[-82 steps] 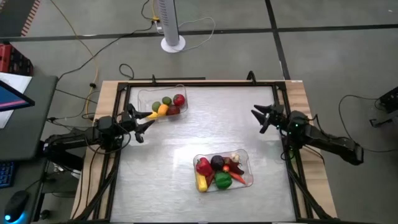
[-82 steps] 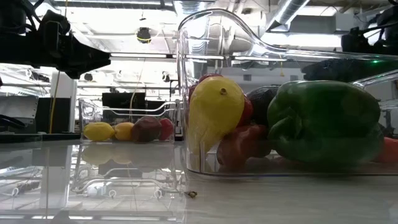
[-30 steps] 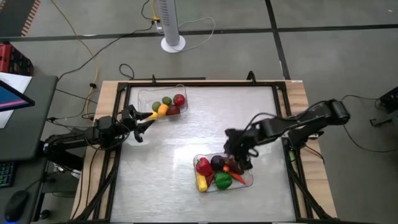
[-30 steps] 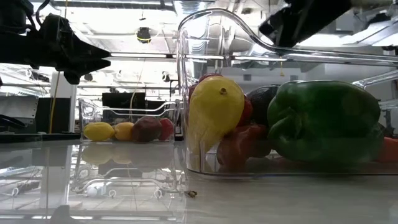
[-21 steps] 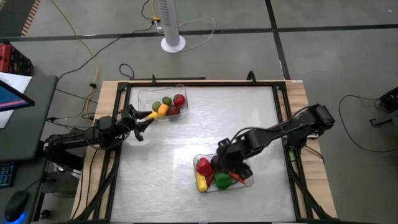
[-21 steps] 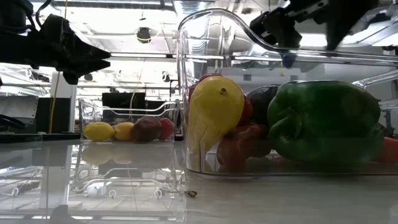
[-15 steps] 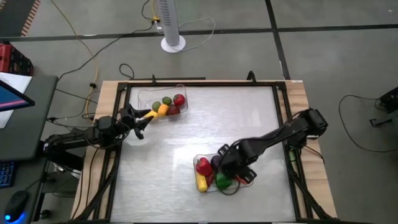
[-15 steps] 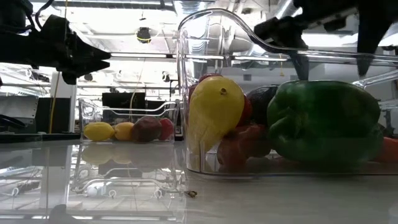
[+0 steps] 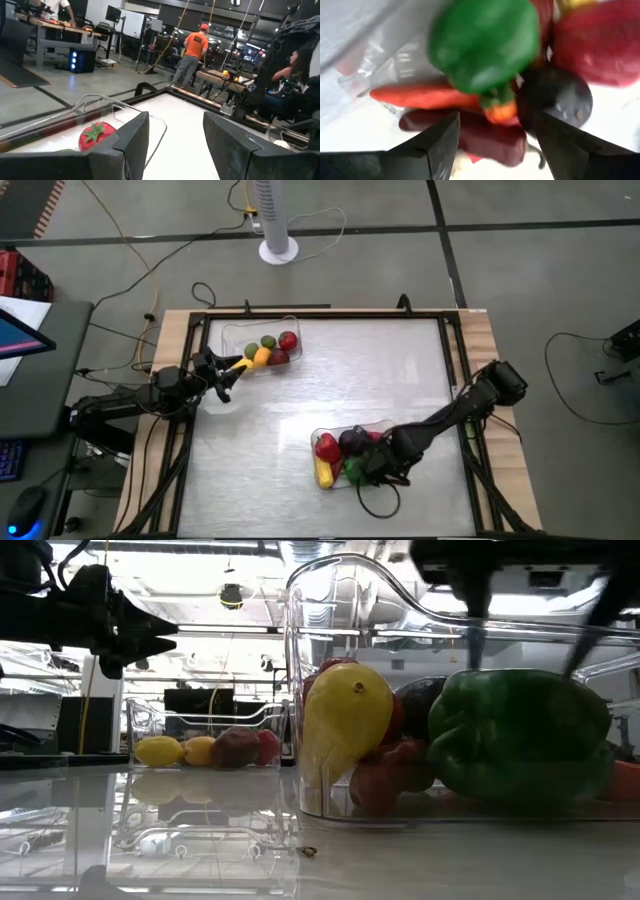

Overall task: Sort produce into baskets
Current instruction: Put the peach from the top transparent bin

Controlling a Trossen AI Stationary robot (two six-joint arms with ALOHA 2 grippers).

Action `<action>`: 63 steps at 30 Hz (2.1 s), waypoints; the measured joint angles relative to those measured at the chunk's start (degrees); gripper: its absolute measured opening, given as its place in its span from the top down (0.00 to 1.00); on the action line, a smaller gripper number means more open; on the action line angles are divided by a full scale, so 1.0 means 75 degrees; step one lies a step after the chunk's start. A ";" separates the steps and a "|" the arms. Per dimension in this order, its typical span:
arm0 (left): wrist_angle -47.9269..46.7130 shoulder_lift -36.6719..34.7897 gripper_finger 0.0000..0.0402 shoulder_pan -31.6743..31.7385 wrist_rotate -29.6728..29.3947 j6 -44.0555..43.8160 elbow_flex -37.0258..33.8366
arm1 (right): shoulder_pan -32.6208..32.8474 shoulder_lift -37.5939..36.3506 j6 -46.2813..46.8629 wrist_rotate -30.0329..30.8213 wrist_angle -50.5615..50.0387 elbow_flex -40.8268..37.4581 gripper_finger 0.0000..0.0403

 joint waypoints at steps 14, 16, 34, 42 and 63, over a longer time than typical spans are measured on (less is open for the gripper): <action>-0.0009 0.0000 0.57 0.0000 0.0026 -0.0259 0.0000 | 0.0346 0.0000 -0.0941 0.1026 0.1209 -0.0759 0.30; -0.0006 0.0000 0.57 0.0000 0.0029 -0.0283 0.0001 | 0.0347 0.0003 -0.1116 0.1081 0.1338 -0.0759 0.30; -0.0009 0.0000 0.57 0.0000 0.0078 -0.0283 0.0003 | -0.0063 0.0006 -0.2302 0.1580 0.1642 -0.0499 0.30; -0.0015 0.0000 0.57 0.0001 0.0076 -0.0283 0.0000 | -0.0652 -0.0276 -0.2121 0.0790 0.0817 0.0217 0.30; -0.0015 0.0015 0.57 0.0000 0.0070 -0.0280 0.0000 | -0.1379 0.0746 -0.2804 -0.0178 0.0425 0.0130 0.31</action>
